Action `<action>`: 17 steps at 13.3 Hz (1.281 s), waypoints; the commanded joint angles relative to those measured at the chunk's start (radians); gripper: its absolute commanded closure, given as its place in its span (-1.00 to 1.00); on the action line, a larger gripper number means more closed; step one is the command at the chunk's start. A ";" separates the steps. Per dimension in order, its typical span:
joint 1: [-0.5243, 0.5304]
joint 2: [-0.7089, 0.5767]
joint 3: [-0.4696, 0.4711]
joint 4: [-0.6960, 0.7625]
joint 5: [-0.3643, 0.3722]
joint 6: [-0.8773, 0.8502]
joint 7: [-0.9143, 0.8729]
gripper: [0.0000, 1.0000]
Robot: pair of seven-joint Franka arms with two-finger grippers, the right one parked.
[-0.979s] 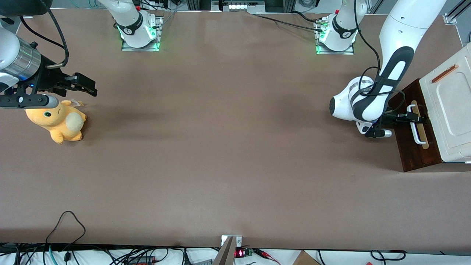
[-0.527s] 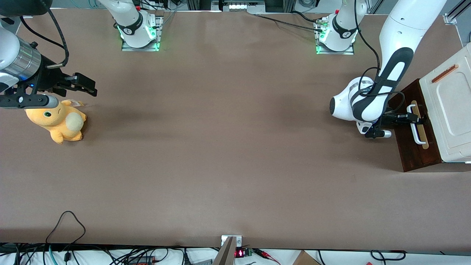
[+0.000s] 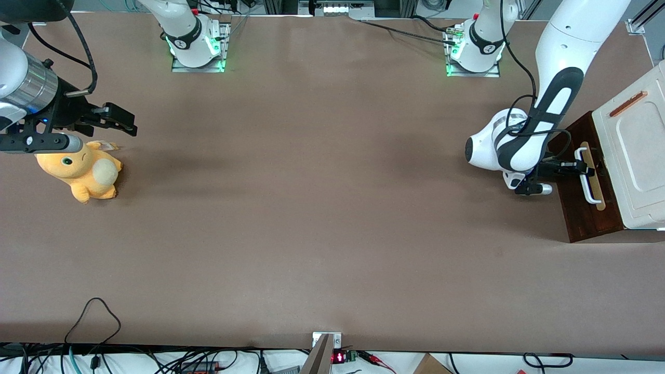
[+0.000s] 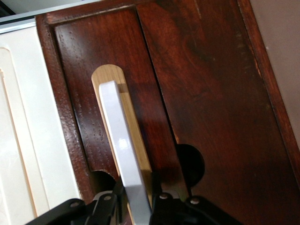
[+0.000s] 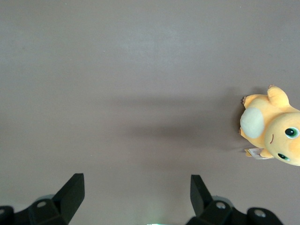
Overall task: Open lower drawer with left arm only
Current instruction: 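Close the left gripper around the white bar handle, then pull the handle away from the cabinet with the left gripper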
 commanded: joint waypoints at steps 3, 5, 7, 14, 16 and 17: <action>0.003 0.015 0.003 0.017 0.020 0.006 0.030 0.83; -0.003 0.015 0.002 0.019 0.020 0.004 0.025 0.95; -0.008 0.013 -0.001 0.019 0.020 0.004 0.025 1.00; -0.104 0.008 -0.017 0.043 -0.055 0.004 0.016 1.00; -0.121 0.007 -0.047 0.069 -0.105 0.004 0.016 1.00; -0.135 0.007 -0.057 0.074 -0.124 0.003 0.016 1.00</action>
